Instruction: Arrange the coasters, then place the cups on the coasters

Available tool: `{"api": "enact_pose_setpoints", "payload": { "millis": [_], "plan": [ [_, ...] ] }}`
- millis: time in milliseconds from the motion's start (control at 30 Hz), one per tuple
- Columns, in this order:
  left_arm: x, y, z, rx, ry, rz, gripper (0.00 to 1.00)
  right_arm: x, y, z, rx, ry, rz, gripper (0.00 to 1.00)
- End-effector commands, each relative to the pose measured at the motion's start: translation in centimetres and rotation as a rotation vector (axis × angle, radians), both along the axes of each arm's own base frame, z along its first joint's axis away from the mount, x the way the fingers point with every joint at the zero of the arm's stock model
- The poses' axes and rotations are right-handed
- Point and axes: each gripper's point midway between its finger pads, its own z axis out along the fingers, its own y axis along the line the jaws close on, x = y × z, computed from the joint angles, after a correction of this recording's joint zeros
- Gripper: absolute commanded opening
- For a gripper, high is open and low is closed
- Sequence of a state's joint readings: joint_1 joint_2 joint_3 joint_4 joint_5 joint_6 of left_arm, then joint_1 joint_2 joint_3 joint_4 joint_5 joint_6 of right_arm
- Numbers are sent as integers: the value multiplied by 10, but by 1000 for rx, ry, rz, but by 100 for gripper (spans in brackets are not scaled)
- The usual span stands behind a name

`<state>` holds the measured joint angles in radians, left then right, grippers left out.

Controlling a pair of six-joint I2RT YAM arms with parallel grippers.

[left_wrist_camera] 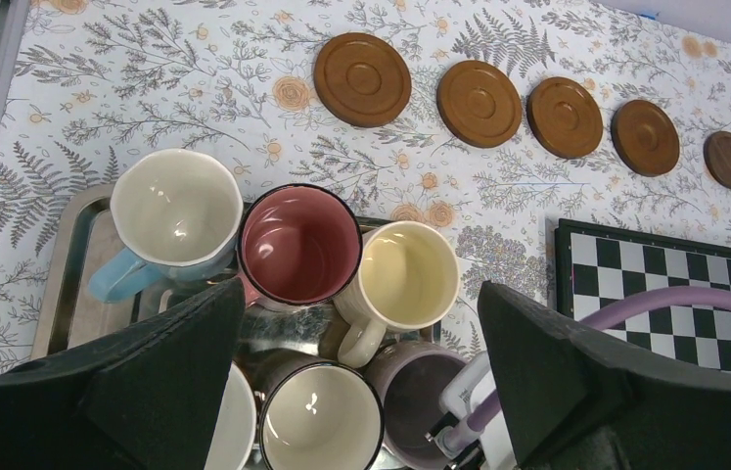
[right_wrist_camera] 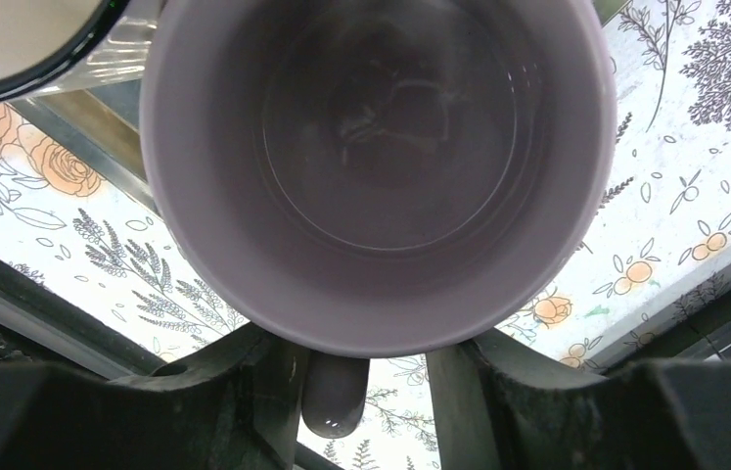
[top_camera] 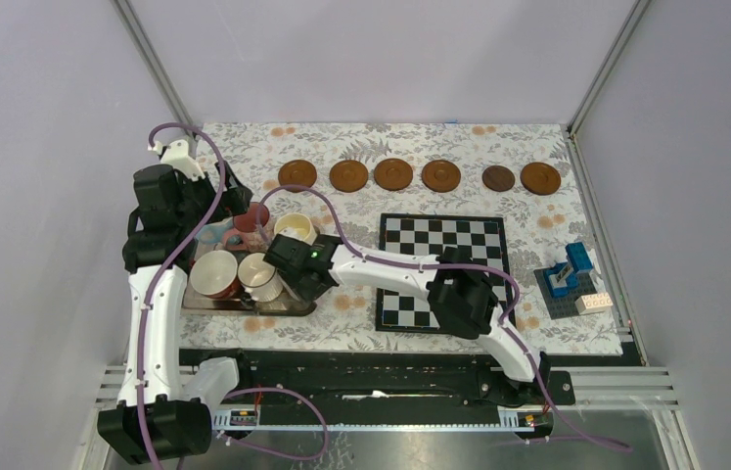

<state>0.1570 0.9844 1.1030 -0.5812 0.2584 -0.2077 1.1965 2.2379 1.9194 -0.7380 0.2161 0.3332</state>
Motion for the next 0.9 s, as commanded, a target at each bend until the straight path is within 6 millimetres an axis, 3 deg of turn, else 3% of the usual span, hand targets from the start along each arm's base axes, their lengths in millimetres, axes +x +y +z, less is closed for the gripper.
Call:
{"api": "enact_pose_setpoints", "payload": {
  "millis": [0,167,233,367,567,733,867],
  "plan": [
    [6,-1,16,-7,-63,-11,99,15,5,8,11,-16,6,50],
    [8,-1,14,-10,-57,-12,99,17,3,9,4,-14,18,43],
    [8,-2,13,-12,-54,-14,99,15,2,11,8,-3,31,36],
    [8,-1,13,-10,-54,-13,99,15,-3,14,11,6,43,2],
    [9,-2,12,-7,-52,-17,99,27,-11,38,105,-69,90,0],
    [10,-3,11,0,-54,-31,99,43,-12,77,272,-215,117,0],
    [12,0,6,7,-46,-24,99,52,-14,93,375,-298,159,0]
  ]
}}
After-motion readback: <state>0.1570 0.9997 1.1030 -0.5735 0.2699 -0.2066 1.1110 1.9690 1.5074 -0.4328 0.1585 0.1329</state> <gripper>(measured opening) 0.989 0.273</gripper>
